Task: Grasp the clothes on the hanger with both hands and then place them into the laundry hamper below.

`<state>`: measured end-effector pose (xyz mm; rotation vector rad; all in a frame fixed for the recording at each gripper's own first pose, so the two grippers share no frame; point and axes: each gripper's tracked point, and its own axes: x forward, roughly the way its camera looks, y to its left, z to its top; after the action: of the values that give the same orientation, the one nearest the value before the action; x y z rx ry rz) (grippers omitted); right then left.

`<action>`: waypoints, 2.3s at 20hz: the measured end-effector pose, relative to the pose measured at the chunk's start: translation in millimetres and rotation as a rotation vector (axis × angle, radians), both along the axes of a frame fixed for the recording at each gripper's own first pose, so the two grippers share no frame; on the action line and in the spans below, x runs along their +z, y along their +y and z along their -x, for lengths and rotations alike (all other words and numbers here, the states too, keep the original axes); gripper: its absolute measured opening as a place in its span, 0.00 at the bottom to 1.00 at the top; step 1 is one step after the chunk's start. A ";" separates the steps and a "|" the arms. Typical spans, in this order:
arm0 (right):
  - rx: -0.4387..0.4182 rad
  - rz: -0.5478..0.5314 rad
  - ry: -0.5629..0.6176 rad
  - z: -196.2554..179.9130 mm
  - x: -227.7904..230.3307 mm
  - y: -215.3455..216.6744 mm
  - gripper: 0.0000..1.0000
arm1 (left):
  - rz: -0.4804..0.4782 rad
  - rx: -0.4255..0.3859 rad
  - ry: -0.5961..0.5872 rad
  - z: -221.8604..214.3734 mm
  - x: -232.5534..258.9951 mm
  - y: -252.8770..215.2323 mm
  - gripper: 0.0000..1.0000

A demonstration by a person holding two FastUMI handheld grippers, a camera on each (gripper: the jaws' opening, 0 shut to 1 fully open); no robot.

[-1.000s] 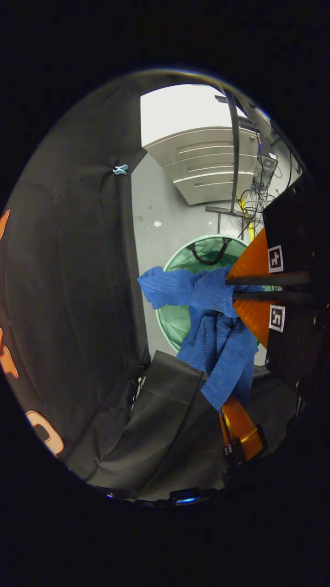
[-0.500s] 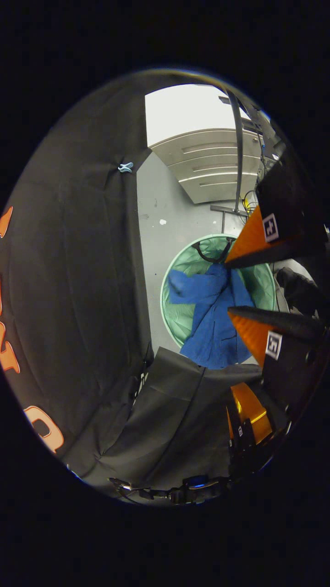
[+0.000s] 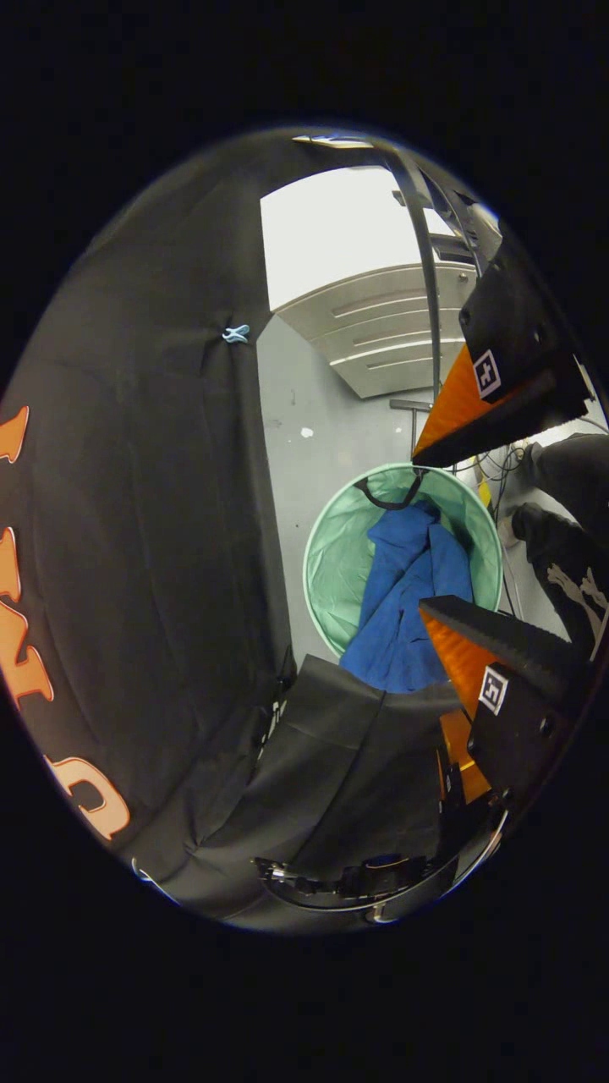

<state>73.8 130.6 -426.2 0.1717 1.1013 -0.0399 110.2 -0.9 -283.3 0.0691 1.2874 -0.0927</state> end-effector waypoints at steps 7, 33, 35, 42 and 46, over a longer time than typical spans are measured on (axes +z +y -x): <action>0.029 0.080 -0.163 -6.1 75.8 -38.6 0.99 | 0.042 0.051 -0.153 0.0 61.1 -16.3 0.82; 0.149 0.210 -0.951 40.7 445.3 -105.5 0.93 | 0.145 -0.043 -1.051 31.1 427.6 -145.2 0.96; 0.151 0.229 -0.988 48.9 461.4 -113.2 0.98 | 0.137 -0.046 -1.104 37.4 446.6 -151.2 0.96; 0.153 0.238 -1.063 76.2 490.8 -126.7 0.90 | 0.135 -0.043 -1.245 69.3 487.9 -158.7 0.93; 0.163 0.241 -1.064 81.7 489.8 -123.7 0.90 | 0.123 -0.040 -1.243 80.6 484.1 -154.9 0.93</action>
<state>-7.9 6.9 63.6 -0.1175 0.0410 0.0622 29.7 -155.8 200.8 0.0325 0.0375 -0.1316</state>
